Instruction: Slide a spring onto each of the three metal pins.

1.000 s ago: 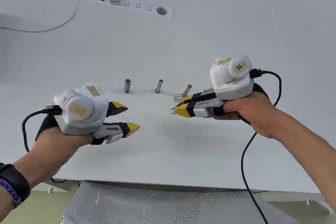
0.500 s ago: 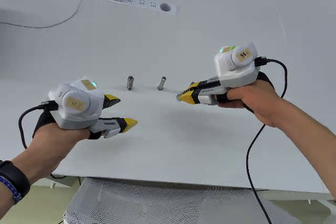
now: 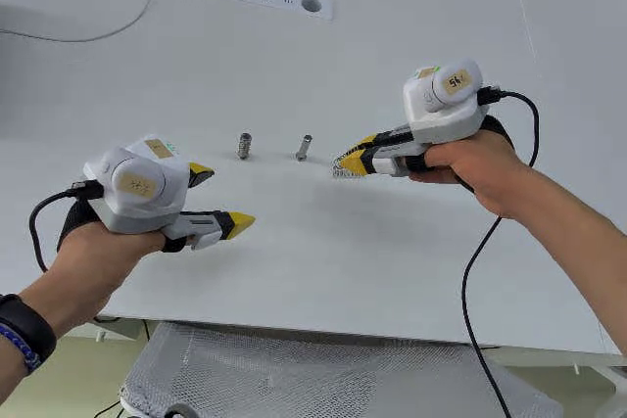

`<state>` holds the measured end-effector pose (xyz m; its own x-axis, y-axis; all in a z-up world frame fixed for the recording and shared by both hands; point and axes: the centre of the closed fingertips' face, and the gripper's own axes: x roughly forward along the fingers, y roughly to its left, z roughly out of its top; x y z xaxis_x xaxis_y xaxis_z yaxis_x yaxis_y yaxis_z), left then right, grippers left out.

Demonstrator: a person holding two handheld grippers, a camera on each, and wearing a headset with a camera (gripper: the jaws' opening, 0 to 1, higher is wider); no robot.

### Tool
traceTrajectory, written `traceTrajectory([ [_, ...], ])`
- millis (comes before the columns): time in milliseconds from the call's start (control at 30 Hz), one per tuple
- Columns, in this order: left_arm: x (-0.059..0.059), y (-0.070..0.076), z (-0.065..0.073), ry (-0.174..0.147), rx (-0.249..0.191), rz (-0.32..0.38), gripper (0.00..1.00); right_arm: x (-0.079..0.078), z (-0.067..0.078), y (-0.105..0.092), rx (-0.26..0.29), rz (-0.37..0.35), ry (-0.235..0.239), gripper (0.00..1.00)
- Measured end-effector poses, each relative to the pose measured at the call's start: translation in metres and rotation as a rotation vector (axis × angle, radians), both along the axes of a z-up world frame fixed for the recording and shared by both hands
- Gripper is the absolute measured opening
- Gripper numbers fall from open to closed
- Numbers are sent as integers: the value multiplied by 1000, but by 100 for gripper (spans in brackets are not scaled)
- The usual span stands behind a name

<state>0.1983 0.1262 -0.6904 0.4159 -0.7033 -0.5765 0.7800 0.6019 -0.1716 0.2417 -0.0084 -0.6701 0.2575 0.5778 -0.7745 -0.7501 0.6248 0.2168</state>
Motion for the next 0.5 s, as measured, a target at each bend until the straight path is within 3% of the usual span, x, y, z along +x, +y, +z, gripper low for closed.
traceTrajectory([
  [500,3,2,3,-7,2,5,63,17,5,1,-7,-12,-17,13],
])
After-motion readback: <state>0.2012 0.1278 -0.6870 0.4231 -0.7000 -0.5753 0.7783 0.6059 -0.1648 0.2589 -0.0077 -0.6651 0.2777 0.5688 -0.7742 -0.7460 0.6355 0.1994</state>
